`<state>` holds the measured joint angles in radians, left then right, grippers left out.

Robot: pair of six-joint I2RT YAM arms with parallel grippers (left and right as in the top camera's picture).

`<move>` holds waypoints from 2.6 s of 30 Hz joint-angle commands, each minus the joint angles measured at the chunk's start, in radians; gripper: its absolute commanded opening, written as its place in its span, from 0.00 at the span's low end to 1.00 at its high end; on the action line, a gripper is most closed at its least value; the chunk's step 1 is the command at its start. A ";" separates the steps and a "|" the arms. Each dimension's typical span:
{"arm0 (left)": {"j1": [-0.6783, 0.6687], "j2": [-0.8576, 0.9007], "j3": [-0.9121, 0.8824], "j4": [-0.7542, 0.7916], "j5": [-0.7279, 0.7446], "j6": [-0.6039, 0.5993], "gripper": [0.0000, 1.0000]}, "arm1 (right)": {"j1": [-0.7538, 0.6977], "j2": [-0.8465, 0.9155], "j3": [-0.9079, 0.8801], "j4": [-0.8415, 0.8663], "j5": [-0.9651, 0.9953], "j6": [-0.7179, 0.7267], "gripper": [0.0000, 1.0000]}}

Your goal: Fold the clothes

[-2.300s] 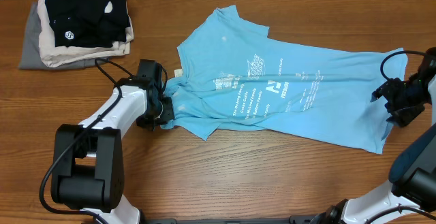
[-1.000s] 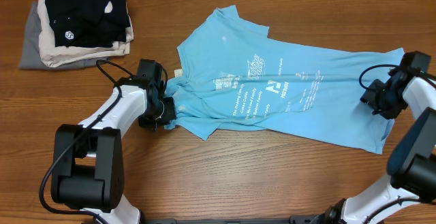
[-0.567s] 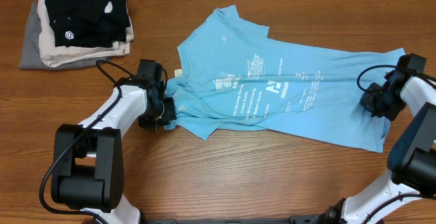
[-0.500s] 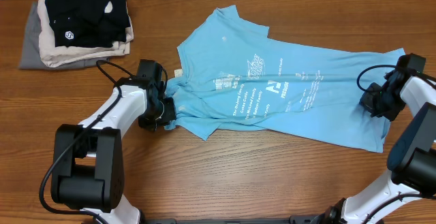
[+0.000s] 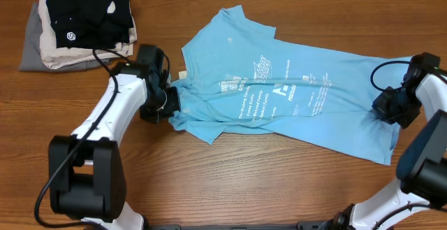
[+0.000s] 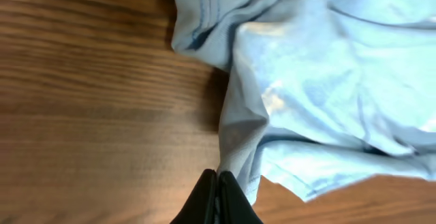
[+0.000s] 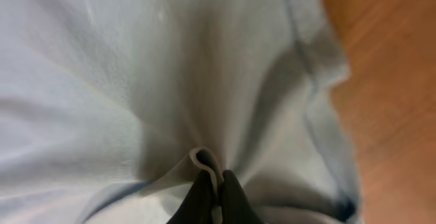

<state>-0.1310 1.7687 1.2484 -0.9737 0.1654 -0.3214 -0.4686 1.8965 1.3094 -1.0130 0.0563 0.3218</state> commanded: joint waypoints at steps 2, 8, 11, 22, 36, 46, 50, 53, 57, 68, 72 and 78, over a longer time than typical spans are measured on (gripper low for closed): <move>-0.008 -0.071 0.028 -0.034 0.019 0.012 0.04 | 0.002 -0.102 0.033 -0.047 0.014 0.072 0.04; -0.008 -0.202 0.056 -0.060 0.019 0.011 0.04 | 0.002 -0.183 0.033 -0.119 0.019 0.072 0.04; -0.008 -0.285 0.076 -0.070 0.019 0.011 0.04 | 0.002 -0.215 0.033 -0.149 0.019 0.072 0.07; -0.008 -0.343 0.077 -0.097 0.011 0.016 0.04 | 0.002 -0.225 0.033 -0.192 0.004 0.072 0.22; -0.008 -0.336 0.076 -0.096 0.011 0.035 0.04 | 0.002 -0.230 0.033 -0.208 -0.102 0.072 0.04; -0.008 -0.335 0.076 -0.077 0.010 0.038 0.04 | 0.003 -0.243 0.025 -0.177 -0.103 0.014 0.04; -0.008 -0.335 0.076 -0.066 0.010 0.037 0.04 | 0.003 -0.243 0.023 -0.170 -0.103 0.014 0.04; -0.008 -0.335 0.076 -0.058 0.010 0.037 0.04 | 0.003 -0.243 0.001 -0.127 -0.099 0.014 0.24; -0.008 -0.335 0.076 -0.054 0.010 0.038 0.04 | 0.003 -0.235 -0.059 -0.047 -0.090 0.014 0.49; -0.008 -0.335 0.076 -0.054 0.008 0.038 0.04 | 0.003 -0.146 -0.112 0.002 -0.072 0.015 0.27; -0.008 -0.335 0.076 -0.055 0.008 0.037 0.04 | 0.003 -0.122 -0.112 0.016 -0.060 0.015 0.37; -0.008 -0.335 0.076 -0.054 0.008 0.037 0.04 | 0.003 -0.108 -0.113 0.018 -0.039 0.016 0.12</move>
<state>-0.1314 1.4292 1.3159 -1.0313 0.1722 -0.3099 -0.4686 1.7828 1.2011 -0.9981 -0.0044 0.3355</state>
